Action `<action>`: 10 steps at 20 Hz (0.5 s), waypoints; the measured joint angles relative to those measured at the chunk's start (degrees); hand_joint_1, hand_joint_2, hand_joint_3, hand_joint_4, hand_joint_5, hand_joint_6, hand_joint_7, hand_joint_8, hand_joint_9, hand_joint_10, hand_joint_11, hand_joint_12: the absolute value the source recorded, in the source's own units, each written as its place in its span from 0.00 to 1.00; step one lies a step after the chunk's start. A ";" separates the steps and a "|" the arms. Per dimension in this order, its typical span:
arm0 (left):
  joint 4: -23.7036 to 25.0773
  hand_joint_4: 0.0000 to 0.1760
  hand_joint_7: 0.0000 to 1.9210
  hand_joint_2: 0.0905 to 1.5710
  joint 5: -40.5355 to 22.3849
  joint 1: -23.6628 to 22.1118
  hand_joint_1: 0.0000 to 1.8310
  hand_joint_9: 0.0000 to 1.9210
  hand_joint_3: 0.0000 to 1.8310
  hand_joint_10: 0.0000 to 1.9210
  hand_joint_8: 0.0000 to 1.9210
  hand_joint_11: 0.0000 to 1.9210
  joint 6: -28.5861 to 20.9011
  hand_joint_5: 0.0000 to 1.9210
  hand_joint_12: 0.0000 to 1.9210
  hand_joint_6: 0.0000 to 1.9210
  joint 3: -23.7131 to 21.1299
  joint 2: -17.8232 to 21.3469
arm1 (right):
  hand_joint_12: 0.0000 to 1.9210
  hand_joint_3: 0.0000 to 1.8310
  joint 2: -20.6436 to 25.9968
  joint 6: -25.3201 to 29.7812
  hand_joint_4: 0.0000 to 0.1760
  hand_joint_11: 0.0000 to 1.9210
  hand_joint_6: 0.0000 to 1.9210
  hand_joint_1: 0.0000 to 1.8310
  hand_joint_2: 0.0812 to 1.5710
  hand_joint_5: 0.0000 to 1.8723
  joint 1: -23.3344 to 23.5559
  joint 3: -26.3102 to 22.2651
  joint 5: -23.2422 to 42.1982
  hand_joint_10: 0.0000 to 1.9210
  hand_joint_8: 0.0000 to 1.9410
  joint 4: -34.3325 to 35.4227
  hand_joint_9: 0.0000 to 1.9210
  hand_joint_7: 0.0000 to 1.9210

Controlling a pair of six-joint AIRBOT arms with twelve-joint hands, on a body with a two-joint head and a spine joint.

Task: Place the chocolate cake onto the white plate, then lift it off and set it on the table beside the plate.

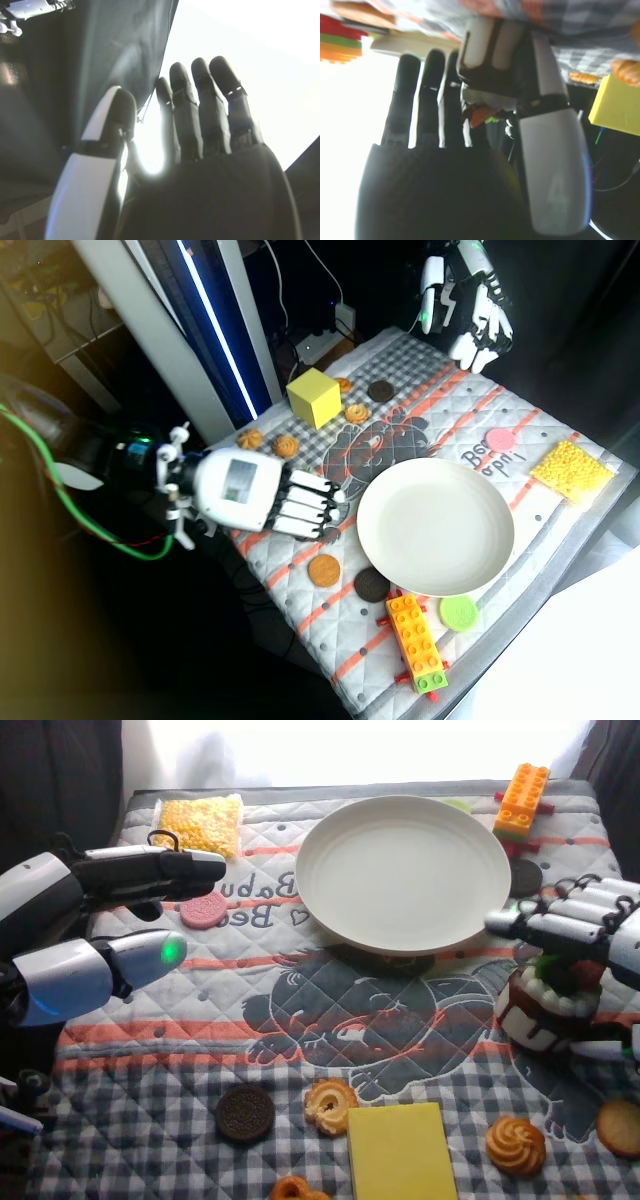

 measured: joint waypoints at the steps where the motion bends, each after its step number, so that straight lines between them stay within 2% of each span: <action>1: 0.04 0.00 0.31 0.86 -0.09 0.04 0.45 0.13 0.00 0.44 0.02 0.02 0.00 0.22 0.88 0.03 0.00 0.00 | 0.08 0.00 1.09 -0.04 0.51 0.00 0.00 0.47 0.68 0.00 -0.57 -0.94 0.33 0.02 0.00 0.02 0.00 0.00; 2: 0.04 0.00 0.31 0.86 -0.33 0.35 0.45 0.11 0.00 0.47 0.02 0.00 0.00 0.22 0.90 0.02 0.00 0.00 | 0.01 0.00 2.05 -0.04 0.54 0.00 0.00 0.44 0.65 0.00 -1.18 -1.77 1.01 0.00 0.00 -0.07 0.00 0.00; 3: 0.00 0.00 0.27 0.86 -0.11 0.37 0.42 0.10 0.00 0.40 0.01 0.00 0.00 0.21 0.87 0.02 0.00 0.00 | 0.00 0.00 3.58 -0.04 0.55 0.00 0.00 0.42 0.66 0.00 -2.19 -2.93 2.29 0.00 0.00 -0.17 0.00 0.00; 4: -0.02 0.00 0.26 0.87 -0.17 0.37 0.39 0.10 0.00 0.35 0.00 0.00 0.00 0.20 0.82 0.01 0.00 0.00 | 0.01 0.00 4.87 -0.04 0.66 0.03 0.00 0.41 0.65 0.00 -3.02 -3.67 3.82 0.01 0.00 -0.48 0.01 0.00; 5: -0.04 0.00 0.22 0.87 -0.26 0.39 0.36 0.09 0.00 0.24 0.00 0.00 0.02 0.19 0.73 0.01 0.00 0.00 | 0.21 0.02 5.90 -0.07 0.69 0.01 0.00 0.40 0.63 0.00 -3.69 -4.28 5.60 0.02 0.00 -0.26 0.03 0.00; 6: -0.13 0.00 0.19 0.87 -0.35 0.44 0.32 0.10 0.00 0.16 0.00 0.00 -0.02 0.19 0.69 0.00 0.00 0.00 | 0.31 0.01 6.69 -0.09 0.61 0.00 0.00 0.39 0.63 0.00 -4.39 -4.81 7.78 0.02 0.00 0.26 0.04 0.00; 7: -0.22 0.00 0.18 0.87 -0.35 0.50 0.31 0.12 0.00 0.10 0.00 0.00 -0.02 0.19 0.66 0.00 0.00 0.00 | 0.33 0.01 7.56 -0.13 0.58 0.00 0.00 0.38 0.63 0.00 -5.20 -5.68 10.23 0.02 0.00 0.68 0.04 0.00; 8: -0.24 0.00 0.20 0.87 -0.39 0.61 0.30 0.14 0.00 0.10 0.01 0.00 0.00 0.19 0.67 0.00 -0.02 0.00 | 0.27 0.01 7.85 -0.13 0.58 0.00 0.00 0.40 0.63 0.00 -5.60 -5.99 11.08 0.01 0.00 0.66 0.03 0.00; 10: -0.55 0.00 0.20 0.87 -0.63 0.74 0.29 0.14 0.00 0.08 0.00 0.00 0.00 0.19 0.66 0.00 -0.11 0.02 | 0.23 0.00 9.27 -0.11 0.63 0.00 0.00 0.39 0.64 0.00 -7.56 -7.54 14.47 0.01 0.00 0.31 0.02 0.00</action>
